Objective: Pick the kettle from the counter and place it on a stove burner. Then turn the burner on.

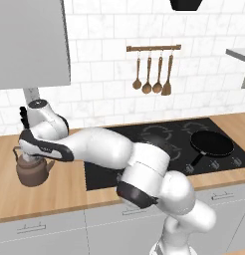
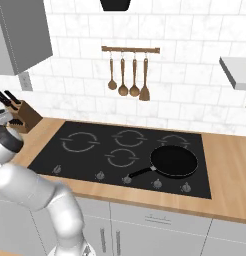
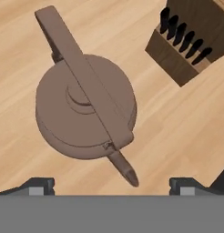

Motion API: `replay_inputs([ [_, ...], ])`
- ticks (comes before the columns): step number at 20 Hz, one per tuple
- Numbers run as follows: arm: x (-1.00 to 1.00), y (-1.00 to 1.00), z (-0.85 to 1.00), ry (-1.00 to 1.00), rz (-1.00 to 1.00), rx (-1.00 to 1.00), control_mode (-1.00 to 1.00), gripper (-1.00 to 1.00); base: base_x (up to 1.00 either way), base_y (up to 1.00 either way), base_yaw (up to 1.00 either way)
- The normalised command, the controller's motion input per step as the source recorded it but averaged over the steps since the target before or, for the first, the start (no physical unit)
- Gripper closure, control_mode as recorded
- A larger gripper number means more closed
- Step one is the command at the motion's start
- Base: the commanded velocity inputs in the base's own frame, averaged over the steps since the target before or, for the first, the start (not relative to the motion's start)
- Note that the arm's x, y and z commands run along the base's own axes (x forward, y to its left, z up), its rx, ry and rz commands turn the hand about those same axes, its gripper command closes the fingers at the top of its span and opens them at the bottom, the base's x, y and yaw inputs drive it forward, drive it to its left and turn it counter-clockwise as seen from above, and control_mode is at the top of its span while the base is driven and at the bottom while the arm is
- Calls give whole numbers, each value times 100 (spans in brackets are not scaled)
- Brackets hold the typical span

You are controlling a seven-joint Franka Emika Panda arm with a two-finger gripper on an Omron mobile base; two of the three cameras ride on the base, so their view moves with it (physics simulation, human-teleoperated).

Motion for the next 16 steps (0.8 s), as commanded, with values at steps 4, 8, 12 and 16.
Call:
replay_inputs([
  [4, 32, 36, 0, 0, 0, 0, -100, -100, 0, 0, 0],
  [8, 14, 28, -3, 0, 0, 0, -100, -100, 0, 0, 0],
  [12, 17, 24, -20, 0, 0, 0, -100, -100, 0, 0, 0],
  [16, 18, 10, -42, 0, 0, -4, -100, 100, 0, 0, 0],
])
